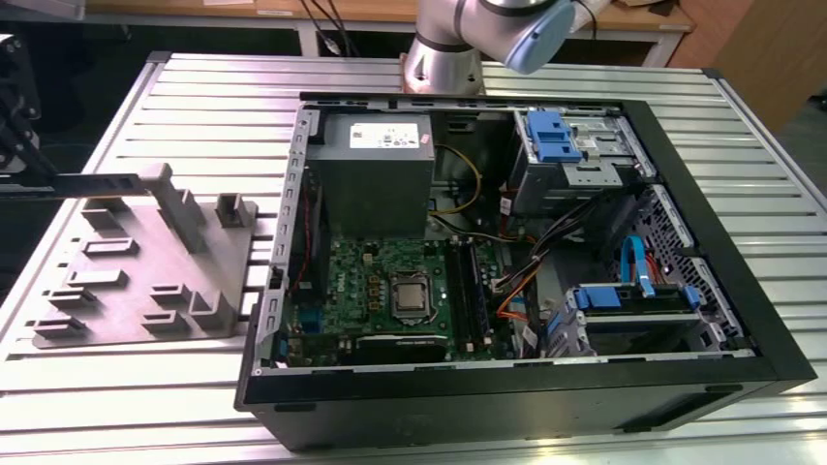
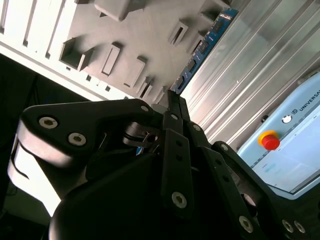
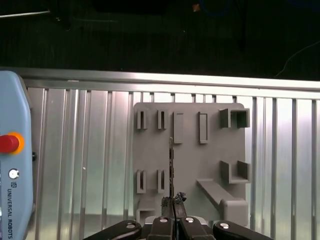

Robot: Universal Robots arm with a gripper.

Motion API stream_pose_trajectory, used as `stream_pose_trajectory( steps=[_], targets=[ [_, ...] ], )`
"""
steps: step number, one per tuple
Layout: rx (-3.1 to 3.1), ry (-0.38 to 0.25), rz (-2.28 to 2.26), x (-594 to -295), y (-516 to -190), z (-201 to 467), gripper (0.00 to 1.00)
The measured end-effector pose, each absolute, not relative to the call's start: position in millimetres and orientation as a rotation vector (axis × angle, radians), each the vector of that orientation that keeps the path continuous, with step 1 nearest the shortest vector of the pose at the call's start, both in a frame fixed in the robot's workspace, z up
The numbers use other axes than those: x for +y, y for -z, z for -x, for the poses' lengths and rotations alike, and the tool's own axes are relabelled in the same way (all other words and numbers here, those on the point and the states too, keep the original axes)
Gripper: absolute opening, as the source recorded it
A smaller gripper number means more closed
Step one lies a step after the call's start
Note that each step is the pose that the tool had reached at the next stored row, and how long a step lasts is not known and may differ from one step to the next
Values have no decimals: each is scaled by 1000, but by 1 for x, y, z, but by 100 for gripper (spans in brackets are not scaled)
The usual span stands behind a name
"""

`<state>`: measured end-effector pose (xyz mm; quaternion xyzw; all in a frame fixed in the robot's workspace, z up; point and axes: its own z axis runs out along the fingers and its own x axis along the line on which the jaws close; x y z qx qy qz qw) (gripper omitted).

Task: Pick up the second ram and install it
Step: 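Pick up the second ram and move it above second insertion slot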

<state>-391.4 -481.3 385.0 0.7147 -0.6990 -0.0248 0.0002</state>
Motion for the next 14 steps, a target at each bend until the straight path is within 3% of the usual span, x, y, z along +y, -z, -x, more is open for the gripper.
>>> stream_pose_trajectory(
  steps=[14],
  targets=[
    [-2196,78,-2245,-481,-385,353,11]
  ],
)
